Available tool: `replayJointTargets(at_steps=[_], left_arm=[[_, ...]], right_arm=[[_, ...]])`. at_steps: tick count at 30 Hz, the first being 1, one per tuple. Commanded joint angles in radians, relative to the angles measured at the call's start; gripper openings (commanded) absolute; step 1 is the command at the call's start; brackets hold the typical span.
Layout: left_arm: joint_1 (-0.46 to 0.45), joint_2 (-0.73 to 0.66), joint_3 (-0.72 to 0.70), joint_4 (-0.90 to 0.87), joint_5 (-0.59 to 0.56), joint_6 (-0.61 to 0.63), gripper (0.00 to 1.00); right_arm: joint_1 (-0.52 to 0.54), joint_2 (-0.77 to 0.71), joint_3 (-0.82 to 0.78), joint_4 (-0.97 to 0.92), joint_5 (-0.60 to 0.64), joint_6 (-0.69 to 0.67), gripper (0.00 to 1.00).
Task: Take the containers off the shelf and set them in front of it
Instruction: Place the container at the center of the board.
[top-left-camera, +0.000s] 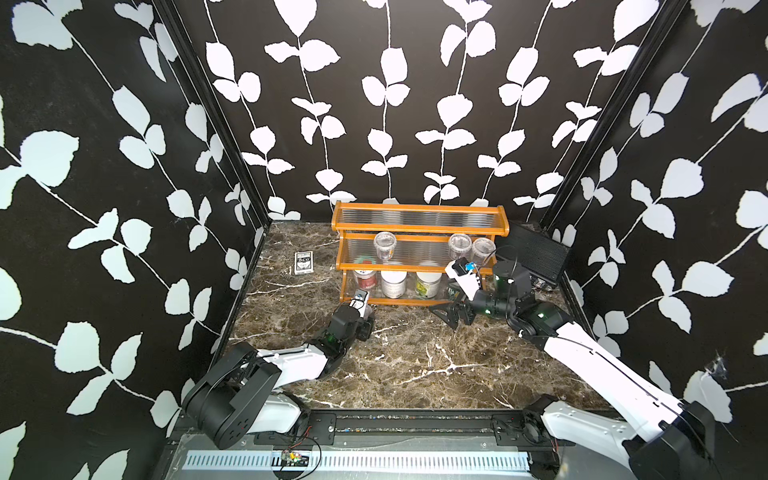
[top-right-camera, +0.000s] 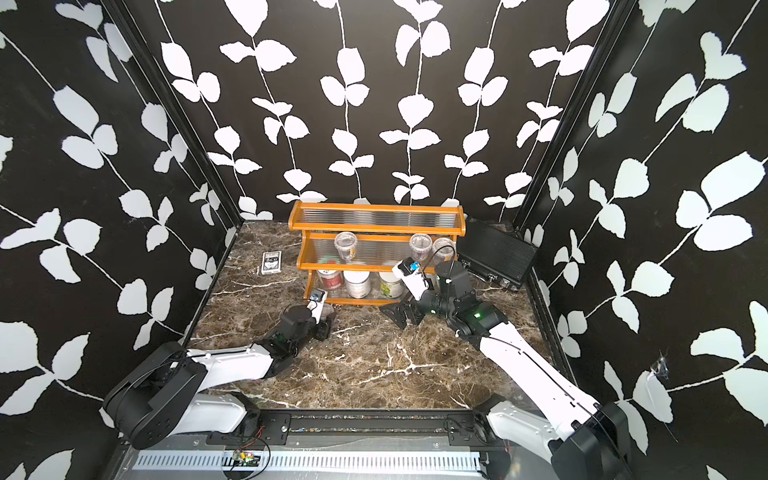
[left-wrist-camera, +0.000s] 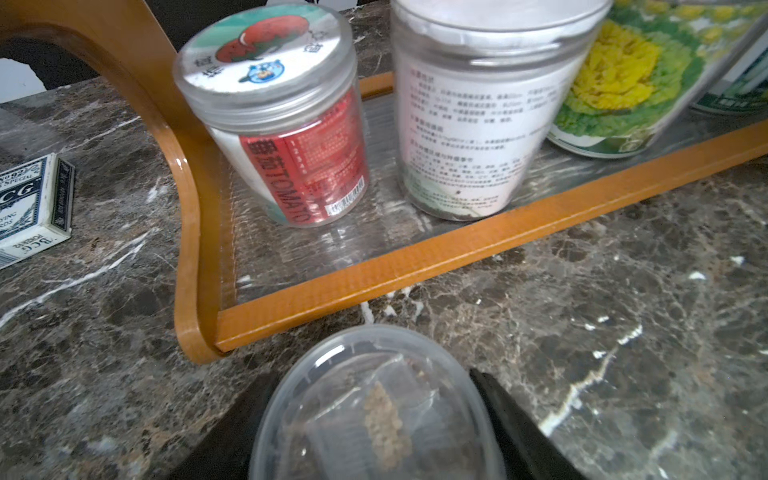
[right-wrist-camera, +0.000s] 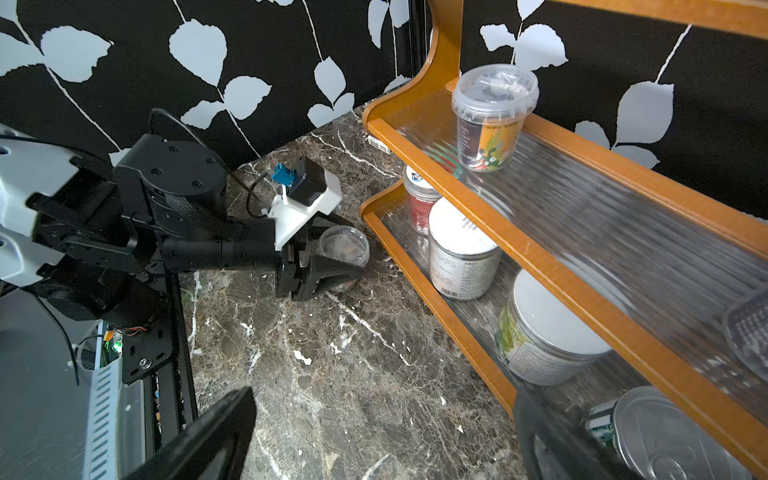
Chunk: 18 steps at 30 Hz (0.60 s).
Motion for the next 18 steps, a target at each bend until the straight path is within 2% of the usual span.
replayJointTargets(at_steps=[1,10,15,18], left_arm=[[0.003,-0.026,-0.014,-0.018,0.041,0.006,0.7],[0.003,-0.129,-0.069,-0.111,0.039,-0.019,0.81],[0.003,-0.162,-0.066,-0.152,0.04,-0.023,0.89],[0.003,-0.195,-0.06,-0.191,0.029,-0.017,0.9]], right_arm=[[0.008,0.005,0.022,0.013,0.003,-0.014,1.0],[0.008,0.024,0.029,0.013,0.01,-0.028,1.0],[0.008,0.037,0.043,0.01,0.011,-0.037,1.0],[0.008,0.038,0.049,0.004,0.018,-0.043,1.0]])
